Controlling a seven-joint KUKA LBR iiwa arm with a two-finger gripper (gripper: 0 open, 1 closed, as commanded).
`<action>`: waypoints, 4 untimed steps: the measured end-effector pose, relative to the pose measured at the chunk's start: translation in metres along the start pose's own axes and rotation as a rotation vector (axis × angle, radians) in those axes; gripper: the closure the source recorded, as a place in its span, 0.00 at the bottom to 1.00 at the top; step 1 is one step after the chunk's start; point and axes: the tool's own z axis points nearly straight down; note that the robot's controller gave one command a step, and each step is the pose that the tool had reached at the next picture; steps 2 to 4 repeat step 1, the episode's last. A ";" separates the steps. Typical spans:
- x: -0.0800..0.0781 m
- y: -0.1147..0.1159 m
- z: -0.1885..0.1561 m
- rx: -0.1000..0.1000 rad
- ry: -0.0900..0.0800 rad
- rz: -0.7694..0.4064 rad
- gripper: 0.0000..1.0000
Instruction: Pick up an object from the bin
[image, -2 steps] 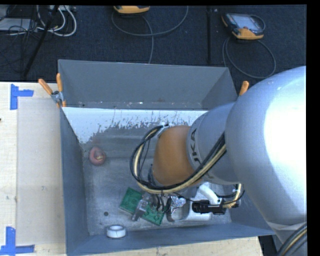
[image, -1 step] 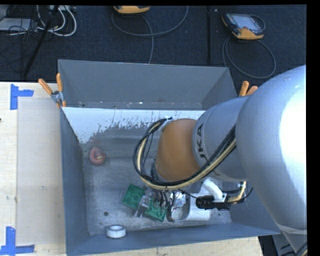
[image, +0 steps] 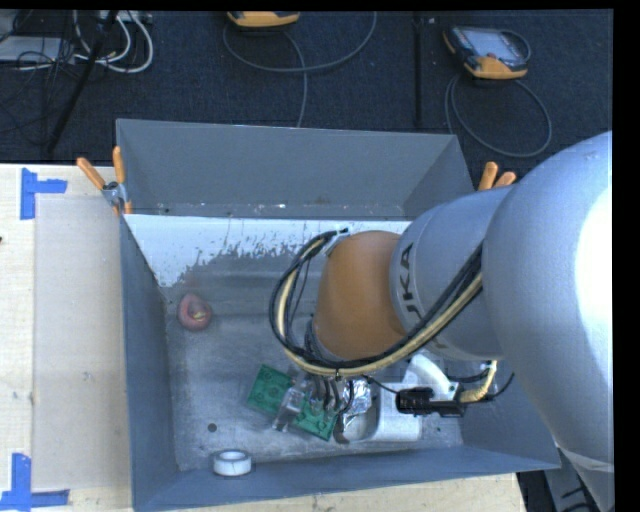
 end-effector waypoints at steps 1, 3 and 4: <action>-0.001 0.001 -0.082 -0.004 -0.006 -0.002 1.00; -0.001 0.001 -0.082 -0.004 -0.006 -0.002 1.00; -0.001 0.001 -0.082 -0.004 -0.006 -0.002 1.00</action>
Offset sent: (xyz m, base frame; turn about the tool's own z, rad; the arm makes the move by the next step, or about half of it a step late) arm -0.0001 0.0000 0.0789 0.0000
